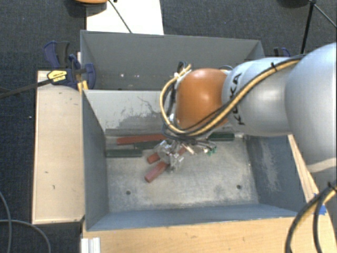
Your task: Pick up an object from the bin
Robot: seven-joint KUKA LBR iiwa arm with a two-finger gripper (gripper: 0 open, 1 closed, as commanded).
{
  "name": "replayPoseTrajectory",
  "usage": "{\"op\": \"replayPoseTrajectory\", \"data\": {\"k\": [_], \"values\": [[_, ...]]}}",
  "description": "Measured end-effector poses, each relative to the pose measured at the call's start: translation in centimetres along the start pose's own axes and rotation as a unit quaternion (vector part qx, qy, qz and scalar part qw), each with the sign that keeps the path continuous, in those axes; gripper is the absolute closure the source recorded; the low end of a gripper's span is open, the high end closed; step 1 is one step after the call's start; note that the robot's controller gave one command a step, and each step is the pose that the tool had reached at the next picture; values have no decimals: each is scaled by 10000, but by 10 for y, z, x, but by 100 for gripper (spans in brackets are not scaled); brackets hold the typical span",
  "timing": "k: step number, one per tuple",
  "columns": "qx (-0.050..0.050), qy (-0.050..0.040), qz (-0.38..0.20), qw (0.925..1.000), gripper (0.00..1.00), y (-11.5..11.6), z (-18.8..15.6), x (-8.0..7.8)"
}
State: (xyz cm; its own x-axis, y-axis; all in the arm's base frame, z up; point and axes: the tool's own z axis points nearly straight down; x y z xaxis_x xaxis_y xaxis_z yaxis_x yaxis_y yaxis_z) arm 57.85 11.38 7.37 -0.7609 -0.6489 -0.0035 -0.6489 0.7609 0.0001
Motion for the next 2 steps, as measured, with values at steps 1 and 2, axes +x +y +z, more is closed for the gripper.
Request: {"op": "replayPoseTrajectory", "data": {"k": [1, 2], "values": [[-1, 1, 6, 10000, 100, 0, 0, 0], [6, 0, 15, 10000, 100, -26, -138, 9]]}}
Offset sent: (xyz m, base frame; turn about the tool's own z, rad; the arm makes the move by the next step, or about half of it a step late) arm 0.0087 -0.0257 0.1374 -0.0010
